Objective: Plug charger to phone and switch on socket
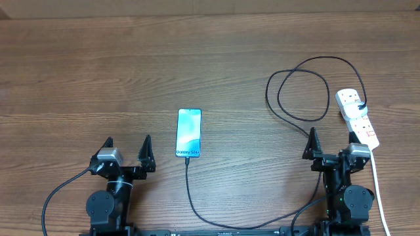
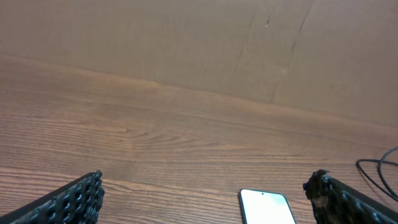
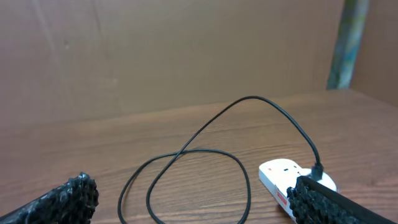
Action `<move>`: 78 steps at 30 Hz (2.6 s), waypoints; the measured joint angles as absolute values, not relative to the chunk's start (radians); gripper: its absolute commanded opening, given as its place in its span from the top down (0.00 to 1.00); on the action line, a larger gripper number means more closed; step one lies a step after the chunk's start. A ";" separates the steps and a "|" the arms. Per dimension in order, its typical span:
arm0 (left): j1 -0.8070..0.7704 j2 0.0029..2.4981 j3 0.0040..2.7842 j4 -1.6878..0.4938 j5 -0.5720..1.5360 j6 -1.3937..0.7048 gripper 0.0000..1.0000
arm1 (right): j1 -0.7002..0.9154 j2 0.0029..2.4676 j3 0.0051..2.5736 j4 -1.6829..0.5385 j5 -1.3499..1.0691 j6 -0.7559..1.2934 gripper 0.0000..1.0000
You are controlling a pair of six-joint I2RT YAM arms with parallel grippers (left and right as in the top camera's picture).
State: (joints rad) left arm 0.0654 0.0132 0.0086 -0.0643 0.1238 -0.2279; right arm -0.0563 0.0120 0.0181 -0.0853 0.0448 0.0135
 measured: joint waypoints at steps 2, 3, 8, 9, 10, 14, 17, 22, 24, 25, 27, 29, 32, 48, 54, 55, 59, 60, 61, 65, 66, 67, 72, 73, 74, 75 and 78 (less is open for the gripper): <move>0.065 0.013 0.009 -0.064 0.124 -0.228 0.00 | -0.056 0.012 0.018 -0.088 0.036 -0.001 0.00; 0.065 0.013 0.009 -0.064 0.124 -0.228 0.00 | -0.056 0.012 0.018 -0.088 0.032 -0.005 0.00; 0.065 0.013 0.009 -0.064 0.123 -0.228 0.00 | -0.056 0.012 0.018 -0.088 0.025 -0.022 0.00; 0.065 0.013 0.009 -0.064 0.123 -0.228 0.00 | -0.056 0.012 0.018 -0.088 0.025 -0.022 0.00; 0.065 0.013 0.009 -0.064 0.124 -0.228 0.00 | -0.057 0.012 0.018 -0.088 0.025 -0.024 0.00; 0.065 0.013 0.009 -0.064 0.124 -0.228 0.00 | -0.057 0.012 0.018 -0.088 0.023 -0.027 0.00; 0.065 0.013 0.009 -0.064 0.124 -0.228 0.00 | -0.056 0.012 0.018 -0.088 0.023 -0.027 0.00; 0.065 0.013 0.009 -0.064 0.124 -0.228 0.00 | -0.056 0.012 0.018 -0.089 0.023 -0.027 0.00; 0.065 0.013 0.009 -0.064 0.124 -0.228 0.01 | -0.056 0.012 0.018 -0.089 0.023 -0.027 0.00; 0.065 0.013 0.009 -0.064 0.123 -0.228 0.00 | -0.057 0.012 0.018 -0.089 0.023 -0.027 0.00; 0.065 0.013 0.009 -0.064 0.124 -0.228 0.00 | -0.056 0.012 0.018 -0.089 0.022 -0.027 0.00; 0.065 0.013 0.009 -0.064 0.124 -0.228 0.00 | -0.056 0.012 0.018 -0.089 0.023 -0.027 0.00; 0.056 0.013 0.009 -0.064 0.124 -0.228 0.00 | -0.056 0.012 0.018 -0.089 0.022 -0.026 0.00; -0.014 0.013 0.009 -0.068 0.093 0.096 0.00 | -0.056 0.012 0.018 -0.089 0.023 -0.027 0.00; -0.014 0.013 0.009 -0.068 0.093 0.143 0.00 | -0.057 0.012 0.018 -0.089 0.023 -0.027 0.00; -0.014 0.013 0.009 -0.068 0.093 0.147 0.00 | -0.057 0.012 0.018 -0.089 0.023 -0.027 0.00; -0.014 0.013 0.009 -0.068 0.093 0.161 0.00 | -0.056 0.012 0.018 -0.089 0.022 -0.027 0.00; -0.014 0.013 0.009 -0.068 0.093 0.161 0.00 | -0.056 0.012 0.018 -0.089 0.023 -0.027 0.00; -0.014 0.013 0.009 -0.068 0.093 0.161 0.00 | -0.056 0.012 0.018 -0.089 0.023 -0.027 0.00; -0.014 0.013 0.009 -0.068 0.093 0.161 0.00 | -0.056 0.012 0.018 -0.089 0.023 -0.027 0.00; -0.014 0.013 0.009 -0.068 0.093 0.161 0.00 | -0.056 0.012 0.018 -0.089 0.022 -0.027 0.00; -0.014 0.013 0.009 -0.068 0.093 0.161 0.00 | -0.056 0.012 0.018 -0.089 0.023 -0.027 0.00; -0.014 0.013 0.009 -0.068 0.093 0.161 0.00 | -0.056 0.012 0.018 -0.089 0.023 -0.027 0.00; -0.014 0.013 0.009 -0.068 0.093 0.161 0.00 | -0.056 0.012 0.018 -0.089 0.022 -0.027 0.00; -0.014 0.013 0.009 -0.068 0.093 0.161 0.00 | -0.057 0.012 0.018 -0.089 0.023 -0.027 0.00; -0.014 0.013 0.009 -0.068 0.093 0.161 0.00 | -0.056 0.012 0.018 -0.089 0.023 -0.027 0.00; -0.014 0.013 0.009 -0.068 0.093 0.161 0.00 | -0.056 0.012 0.018 -0.089 0.023 -0.027 0.00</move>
State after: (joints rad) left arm -0.0135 0.0132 0.0086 -0.0677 0.0925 0.1612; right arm -0.0563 0.0120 0.0181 -0.0891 0.0227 -0.0269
